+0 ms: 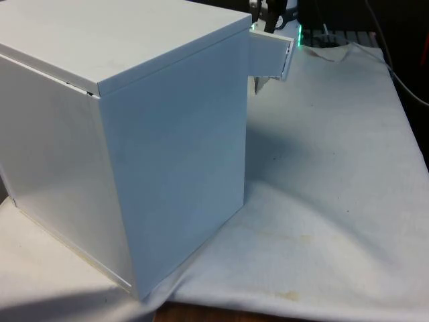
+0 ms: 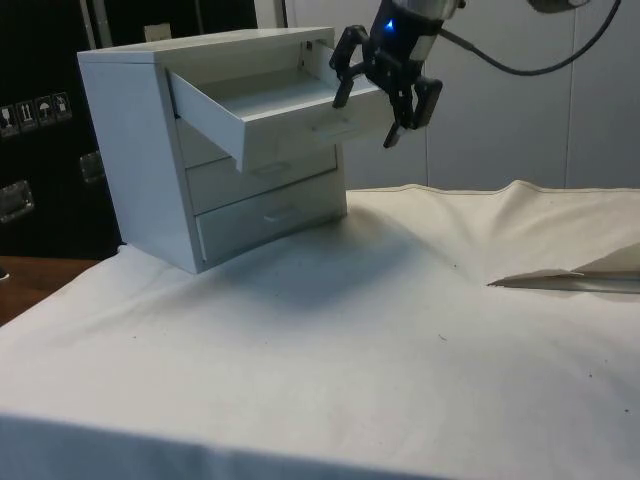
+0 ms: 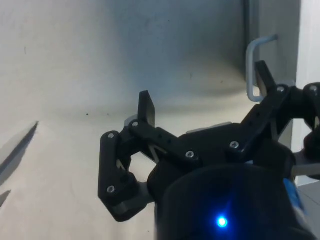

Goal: Open the drawer, then close it.

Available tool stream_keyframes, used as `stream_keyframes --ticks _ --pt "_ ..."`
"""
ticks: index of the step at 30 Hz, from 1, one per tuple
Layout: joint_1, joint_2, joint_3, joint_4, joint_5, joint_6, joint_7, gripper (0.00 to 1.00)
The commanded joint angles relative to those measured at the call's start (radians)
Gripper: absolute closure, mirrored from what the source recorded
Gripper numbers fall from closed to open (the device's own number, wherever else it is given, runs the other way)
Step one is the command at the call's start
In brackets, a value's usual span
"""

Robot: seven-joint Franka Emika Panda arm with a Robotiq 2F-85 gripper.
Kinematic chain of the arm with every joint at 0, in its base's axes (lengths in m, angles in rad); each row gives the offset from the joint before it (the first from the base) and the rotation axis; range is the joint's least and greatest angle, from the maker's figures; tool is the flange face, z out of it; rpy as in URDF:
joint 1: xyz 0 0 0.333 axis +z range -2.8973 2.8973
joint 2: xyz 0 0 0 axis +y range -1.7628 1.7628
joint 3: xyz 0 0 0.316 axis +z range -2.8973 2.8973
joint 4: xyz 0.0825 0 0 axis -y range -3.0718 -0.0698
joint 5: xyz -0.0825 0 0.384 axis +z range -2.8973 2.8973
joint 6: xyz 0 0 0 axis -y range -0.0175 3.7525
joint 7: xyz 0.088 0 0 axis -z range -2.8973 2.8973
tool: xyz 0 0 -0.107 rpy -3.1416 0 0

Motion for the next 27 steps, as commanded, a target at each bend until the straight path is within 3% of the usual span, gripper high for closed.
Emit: stream_keyframes --ticks 1,3,4,5,12,13,14,19,20,21,22,23,27 --pt "-0.013 -0.002 0.015 0.003 -0.027 -0.005 0.021 0.0" --pt "-0.013 0.004 0.016 0.001 -0.046 -0.008 0.03 0.0" --pt "0.0 0.008 0.001 -0.002 -0.026 -0.002 0.012 0.0" --pt "-0.014 0.006 0.016 0.002 -0.052 -0.009 0.033 0.0" --pt "-0.015 0.017 0.009 0.004 -0.095 -0.027 0.05 0.0" --pt "-0.001 0.017 0.0 -0.002 -0.068 -0.027 0.033 0.0" --pt "-0.014 0.02 0.007 0.003 -0.105 -0.035 0.053 0.0" --pt "-0.014 0.032 0.001 0.004 -0.127 -0.05 0.058 0.0" --pt "-0.014 0.034 0.0 0.004 -0.131 -0.052 0.059 0.02" --pt "-0.002 0.035 -0.009 -0.001 -0.105 -0.052 0.041 0.06" --pt "-0.013 0.036 0.0 0.005 -0.134 -0.053 0.061 0.06" --pt "-0.013 0.038 -0.001 0.005 -0.138 -0.055 0.064 0.11" --pt "-0.012 0.044 -0.002 0.006 -0.149 -0.059 0.072 0.41"
